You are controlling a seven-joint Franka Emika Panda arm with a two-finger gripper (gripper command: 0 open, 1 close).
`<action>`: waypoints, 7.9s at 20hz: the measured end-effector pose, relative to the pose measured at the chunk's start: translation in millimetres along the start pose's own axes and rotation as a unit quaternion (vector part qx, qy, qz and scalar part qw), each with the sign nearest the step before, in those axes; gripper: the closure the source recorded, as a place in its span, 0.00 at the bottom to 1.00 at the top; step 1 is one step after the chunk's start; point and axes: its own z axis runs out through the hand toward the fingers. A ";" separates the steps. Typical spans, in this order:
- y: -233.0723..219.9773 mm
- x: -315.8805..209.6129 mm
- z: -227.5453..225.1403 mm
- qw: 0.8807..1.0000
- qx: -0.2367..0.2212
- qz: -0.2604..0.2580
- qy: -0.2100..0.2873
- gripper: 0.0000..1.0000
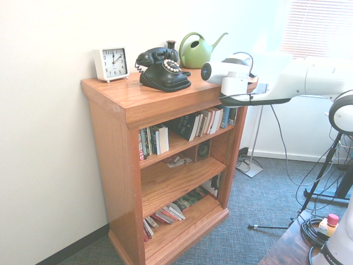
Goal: Organize the shelf
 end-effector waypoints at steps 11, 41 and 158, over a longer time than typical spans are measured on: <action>121.7 29.5 0.1 0.981 0.144 0.109 -0.071 1.00; 171.6 -224.1 -58.9 0.915 0.372 0.122 -0.099 1.00; -119.2 -206.4 -172.2 0.826 0.522 0.072 -0.200 0.00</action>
